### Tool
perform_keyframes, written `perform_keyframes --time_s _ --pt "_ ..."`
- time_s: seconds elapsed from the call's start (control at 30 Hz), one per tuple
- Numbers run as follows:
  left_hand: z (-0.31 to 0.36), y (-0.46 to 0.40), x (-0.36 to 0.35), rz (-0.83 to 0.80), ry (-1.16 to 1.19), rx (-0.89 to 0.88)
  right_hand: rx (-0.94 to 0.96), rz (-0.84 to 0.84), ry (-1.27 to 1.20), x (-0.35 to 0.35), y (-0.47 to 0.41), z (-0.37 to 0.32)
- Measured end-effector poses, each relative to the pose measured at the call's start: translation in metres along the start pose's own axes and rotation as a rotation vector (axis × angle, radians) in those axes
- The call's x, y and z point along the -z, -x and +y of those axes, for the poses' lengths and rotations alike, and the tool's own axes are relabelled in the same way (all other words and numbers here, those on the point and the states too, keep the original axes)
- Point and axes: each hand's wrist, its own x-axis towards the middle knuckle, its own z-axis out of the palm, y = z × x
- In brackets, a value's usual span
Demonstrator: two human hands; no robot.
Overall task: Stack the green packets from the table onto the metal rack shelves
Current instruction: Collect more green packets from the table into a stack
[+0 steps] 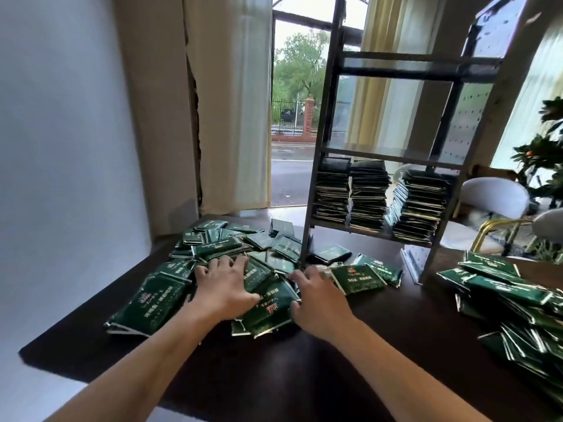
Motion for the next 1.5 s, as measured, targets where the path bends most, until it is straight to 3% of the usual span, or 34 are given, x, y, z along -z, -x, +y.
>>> perform_keyframes --time_s 0.17,0.37,0.43,0.53,0.6,0.77,0.93,1.07,1.23,1.5 --pt "-0.003 0.004 0.001 0.024 0.053 0.001 0.001 -0.008 -0.037 -0.022 0.003 -0.007" --pt "0.023 0.012 -0.004 0.217 0.099 -0.095 -0.09 0.137 -0.22 -0.021 0.007 0.007" --pt "0.041 0.014 -0.009 0.219 0.181 -0.145 -0.237 0.13 -0.495 -0.013 0.01 0.014" --pt "0.071 0.016 -0.019 0.198 0.26 -0.191 -0.466 0.093 -1.172 0.004 0.016 0.028" --pt "0.091 0.019 -0.027 0.156 0.301 -0.222 -0.524 0.081 -1.348 0.011 0.024 0.043" --pt "0.123 0.028 -0.048 0.042 0.42 -0.319 -0.547 0.196 -1.192 0.011 0.045 0.092" --pt "0.116 0.023 -0.06 0.088 0.204 -0.332 -0.61 0.002 -1.128 0.006 0.057 0.135" --pt "0.102 0.008 -0.067 0.122 -0.016 -0.204 -0.464 -0.14 -0.856 0.013 0.059 0.144" --pt "0.104 -0.003 -0.074 0.085 -0.145 -0.181 -0.338 -0.287 -0.78 0.018 0.054 0.151" --pt "0.155 -0.029 -0.086 0.077 0.03 -0.271 -0.282 -0.218 -0.715 0.017 0.049 0.175"
